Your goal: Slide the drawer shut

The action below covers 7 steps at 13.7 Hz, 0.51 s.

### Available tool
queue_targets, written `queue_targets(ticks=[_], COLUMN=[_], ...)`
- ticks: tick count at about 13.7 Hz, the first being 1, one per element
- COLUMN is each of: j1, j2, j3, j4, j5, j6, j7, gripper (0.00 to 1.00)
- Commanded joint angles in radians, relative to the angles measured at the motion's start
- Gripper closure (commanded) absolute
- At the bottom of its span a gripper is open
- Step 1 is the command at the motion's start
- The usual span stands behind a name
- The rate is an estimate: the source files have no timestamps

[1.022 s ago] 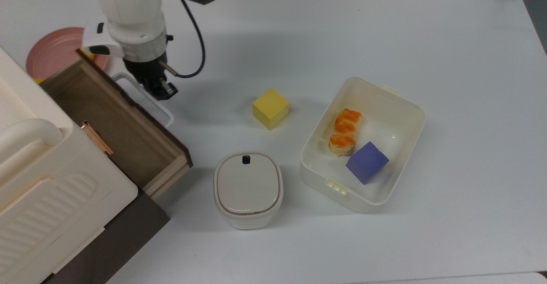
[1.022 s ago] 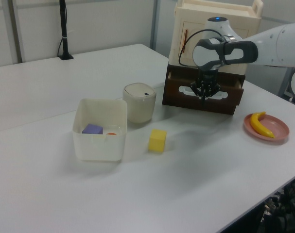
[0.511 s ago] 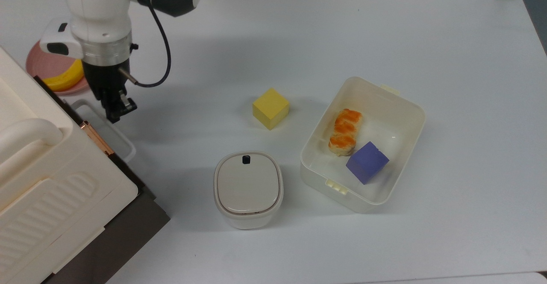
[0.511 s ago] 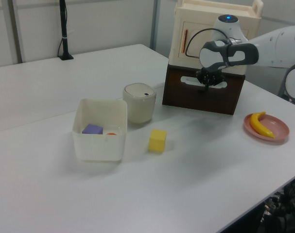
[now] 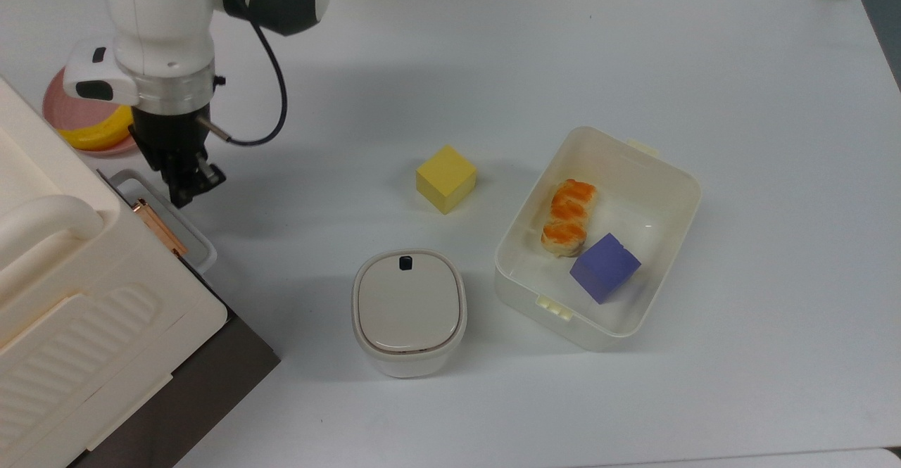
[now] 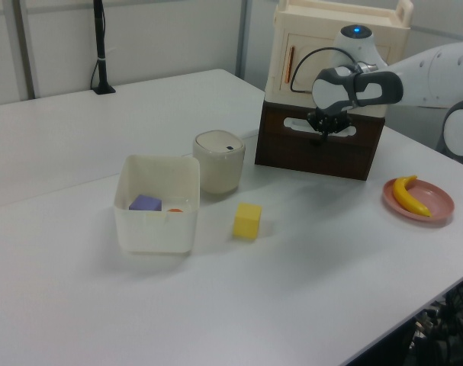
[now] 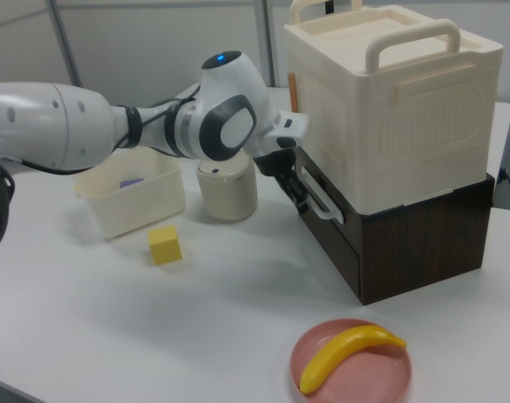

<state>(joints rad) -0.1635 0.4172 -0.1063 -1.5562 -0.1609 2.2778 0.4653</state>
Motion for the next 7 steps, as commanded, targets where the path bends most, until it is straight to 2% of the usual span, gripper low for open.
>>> queue_targets(ticks=[1, 2, 3, 4, 7], j1=[0.021, 0.021, 0.025, 0.039, 0.085], j2=[-0.127, -0.161, -0.214, -0.266, -0.345], j3=[0.031, 0.033, 0.033, 0.033, 0.033], j4=[-0.022, -0.024, -0.037, -0.060, -0.131], j5=[0.026, 0.061, 0.108, 0.119, 0.119], j6=[-0.254, -0.306, -0.366, -0.406, -0.420], j7=[-0.236, -0.293, -0.368, -0.425, -0.493], gripper=[0.76, 0.59, 0.35, 0.00, 0.00])
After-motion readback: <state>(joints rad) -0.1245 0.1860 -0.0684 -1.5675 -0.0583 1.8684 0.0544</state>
